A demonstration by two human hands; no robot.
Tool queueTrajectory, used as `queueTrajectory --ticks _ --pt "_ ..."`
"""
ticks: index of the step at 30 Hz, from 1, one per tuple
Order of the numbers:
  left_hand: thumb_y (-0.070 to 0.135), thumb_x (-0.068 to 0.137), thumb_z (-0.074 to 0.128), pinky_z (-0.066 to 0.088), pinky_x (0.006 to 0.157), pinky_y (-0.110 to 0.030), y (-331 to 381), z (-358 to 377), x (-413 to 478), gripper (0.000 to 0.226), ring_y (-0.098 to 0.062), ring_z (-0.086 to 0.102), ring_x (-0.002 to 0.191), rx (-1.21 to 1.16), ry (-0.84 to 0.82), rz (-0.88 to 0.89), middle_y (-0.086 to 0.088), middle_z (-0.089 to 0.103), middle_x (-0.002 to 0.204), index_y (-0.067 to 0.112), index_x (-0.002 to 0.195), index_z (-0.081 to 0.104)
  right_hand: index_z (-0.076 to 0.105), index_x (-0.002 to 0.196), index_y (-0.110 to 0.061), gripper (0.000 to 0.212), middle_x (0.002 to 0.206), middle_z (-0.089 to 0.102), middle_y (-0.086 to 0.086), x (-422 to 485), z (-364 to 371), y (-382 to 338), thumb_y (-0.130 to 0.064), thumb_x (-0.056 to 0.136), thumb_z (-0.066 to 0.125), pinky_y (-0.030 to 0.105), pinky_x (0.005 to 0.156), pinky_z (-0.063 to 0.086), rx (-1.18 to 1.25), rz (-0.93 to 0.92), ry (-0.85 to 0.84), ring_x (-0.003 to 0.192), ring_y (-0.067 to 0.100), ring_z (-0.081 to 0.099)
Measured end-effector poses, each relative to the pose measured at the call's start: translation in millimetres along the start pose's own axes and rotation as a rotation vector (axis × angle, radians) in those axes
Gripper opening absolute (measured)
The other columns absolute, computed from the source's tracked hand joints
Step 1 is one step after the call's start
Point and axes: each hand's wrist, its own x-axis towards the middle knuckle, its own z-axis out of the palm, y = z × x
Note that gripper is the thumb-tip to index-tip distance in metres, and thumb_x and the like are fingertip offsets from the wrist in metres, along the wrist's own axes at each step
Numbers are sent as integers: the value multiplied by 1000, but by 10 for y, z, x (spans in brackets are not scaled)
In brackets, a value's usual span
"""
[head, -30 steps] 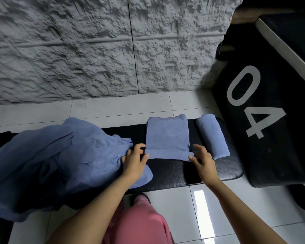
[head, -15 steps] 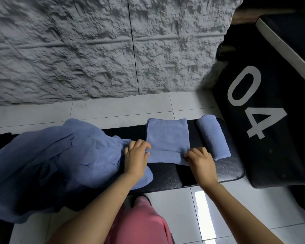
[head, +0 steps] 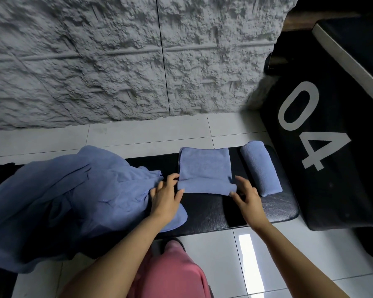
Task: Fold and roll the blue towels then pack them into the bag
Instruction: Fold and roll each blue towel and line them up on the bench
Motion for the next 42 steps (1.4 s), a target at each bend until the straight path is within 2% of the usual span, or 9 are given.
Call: queueTrajectory --ticks 6,10,16,21,25,29,35,39,42 --pt "38 96 43 27 94 -34 39 -63 -13 28 -20 55 105 -33 -4 -37 2 64 95 20 118 40 45 125 -14 41 102 64 3 33 -37 -124 -24 90 63 27 81 47 88 142 -29 93 15 62" --pt "41 94 43 30 89 -39 148 -119 64 29 -23 51 109 133 -23 -108 2 60 106 21 114 40 48 113 -13 33 91 61 0 79 3 -222 -24 87 65 27 72 43 37 210 10 89 19 59" --pt "25 83 66 32 76 -30 85 -69 -23 11 -15 51 90 230 215 239 15 56 91 31 83 56 60 89 -25 14 87 55 -16 -30 24 -233 -12 85 65 22 52 35 -467 -281 148 82 8 37" --pt "28 74 75 33 89 -27 -177 -13 -144 48 -6 43 102 167 100 364 23 50 119 35 115 51 62 110 -23 34 112 60 -18 -132 -48 -47 -23 79 74 21 81 43 -472 -431 87 94 9 40" --pt "18 83 66 33 96 -30 -104 -25 -121 52 -14 48 112 140 68 264 15 51 128 34 129 47 55 122 -30 59 118 57 -17 -119 -7 1 -1 73 72 19 88 39 -341 -292 43 98 6 39" --pt "30 91 55 38 99 -38 -114 -34 -7 48 -24 52 109 21 1 70 3 53 124 46 129 32 49 120 -35 47 108 58 -18 -72 -12 -41 -10 84 66 18 83 39 -138 -158 44 101 6 44" --pt "30 100 35 33 94 -35 99 -153 147 29 -26 51 105 141 10 69 -5 59 109 29 128 39 44 124 -32 35 106 61 -5 -6 -65 -99 -25 92 58 22 84 45 -6 -14 -47 103 6 55" --pt "30 101 26 35 83 -35 219 -215 239 26 -28 53 96 245 -96 14 -6 59 93 20 117 44 50 114 -27 16 83 62 -6 -8 -50 -223 -25 99 45 15 64 45 14 65 -139 67 3 57" --pt "37 100 28 44 83 -37 313 -213 339 30 -30 56 95 151 -138 -95 -10 62 99 19 117 45 53 104 -16 13 73 60 7 -13 62 -268 -20 99 42 17 47 41 52 198 -127 45 9 49"
